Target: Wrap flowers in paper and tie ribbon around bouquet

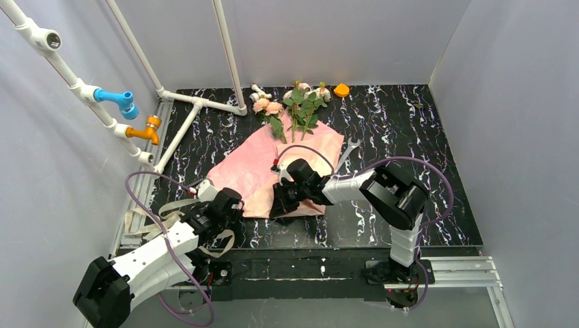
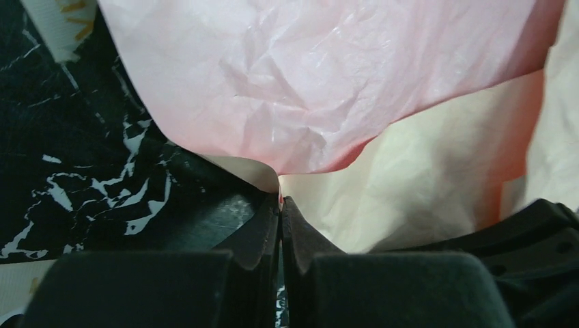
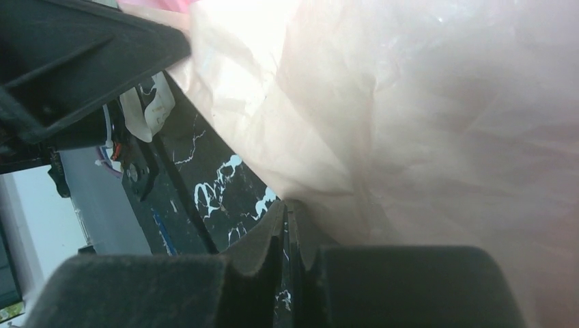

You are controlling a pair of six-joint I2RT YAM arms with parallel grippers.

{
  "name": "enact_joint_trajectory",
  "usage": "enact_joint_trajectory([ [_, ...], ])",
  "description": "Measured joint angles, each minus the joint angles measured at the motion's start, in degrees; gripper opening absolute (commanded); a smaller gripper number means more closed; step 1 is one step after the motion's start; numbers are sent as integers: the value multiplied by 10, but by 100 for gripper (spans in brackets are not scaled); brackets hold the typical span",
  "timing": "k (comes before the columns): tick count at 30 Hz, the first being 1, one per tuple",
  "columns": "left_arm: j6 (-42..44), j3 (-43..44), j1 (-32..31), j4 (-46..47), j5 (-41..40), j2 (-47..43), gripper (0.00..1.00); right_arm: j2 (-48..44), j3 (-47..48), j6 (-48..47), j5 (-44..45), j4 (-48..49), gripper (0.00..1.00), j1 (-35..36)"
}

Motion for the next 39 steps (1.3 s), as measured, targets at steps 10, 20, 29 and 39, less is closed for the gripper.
enact_joint_trajectory([
  [10,149,114,0,-4,10,38,0,6,68,-10,49,-94,15,-2],
  [20,262,167,0,-2,24,89,0,-99,139,-20,82,-237,19,-50],
  [29,315,190,0,13,54,117,0,-145,98,-39,106,-260,18,-129],
  [39,405,249,0,58,147,180,0,-48,52,-46,102,-228,16,-123],
])
